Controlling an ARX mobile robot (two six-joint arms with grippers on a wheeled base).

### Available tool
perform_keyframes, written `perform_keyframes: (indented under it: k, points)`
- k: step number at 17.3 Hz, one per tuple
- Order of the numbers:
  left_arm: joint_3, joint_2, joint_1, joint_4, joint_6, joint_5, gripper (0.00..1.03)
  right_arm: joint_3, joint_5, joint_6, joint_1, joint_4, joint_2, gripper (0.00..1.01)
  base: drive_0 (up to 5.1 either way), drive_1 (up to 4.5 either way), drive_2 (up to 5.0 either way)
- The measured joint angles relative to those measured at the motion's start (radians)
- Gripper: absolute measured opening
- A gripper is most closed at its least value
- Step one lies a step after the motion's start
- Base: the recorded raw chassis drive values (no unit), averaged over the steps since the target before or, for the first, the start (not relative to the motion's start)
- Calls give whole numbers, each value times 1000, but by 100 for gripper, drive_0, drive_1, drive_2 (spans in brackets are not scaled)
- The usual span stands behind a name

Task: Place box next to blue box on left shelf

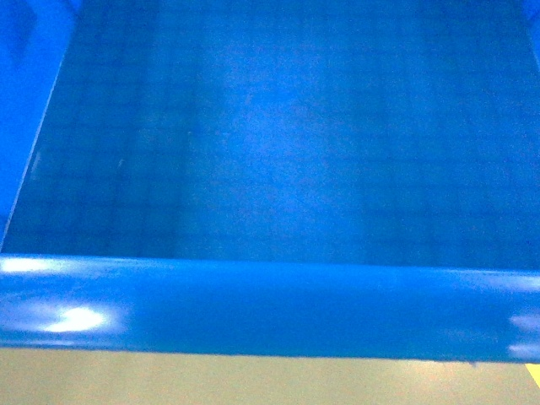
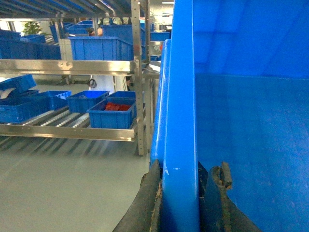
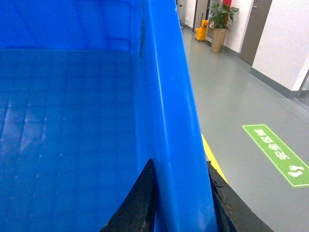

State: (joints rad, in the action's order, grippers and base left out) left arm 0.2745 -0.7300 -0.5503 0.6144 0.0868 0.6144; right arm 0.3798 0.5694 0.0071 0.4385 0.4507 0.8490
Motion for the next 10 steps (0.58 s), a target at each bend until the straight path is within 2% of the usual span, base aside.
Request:
perform_keyframes:
  k: [10]
  points:
    - [0,0,0,1,0,-1,11,0,0,0,0,0,0,20,-6,406,-418]
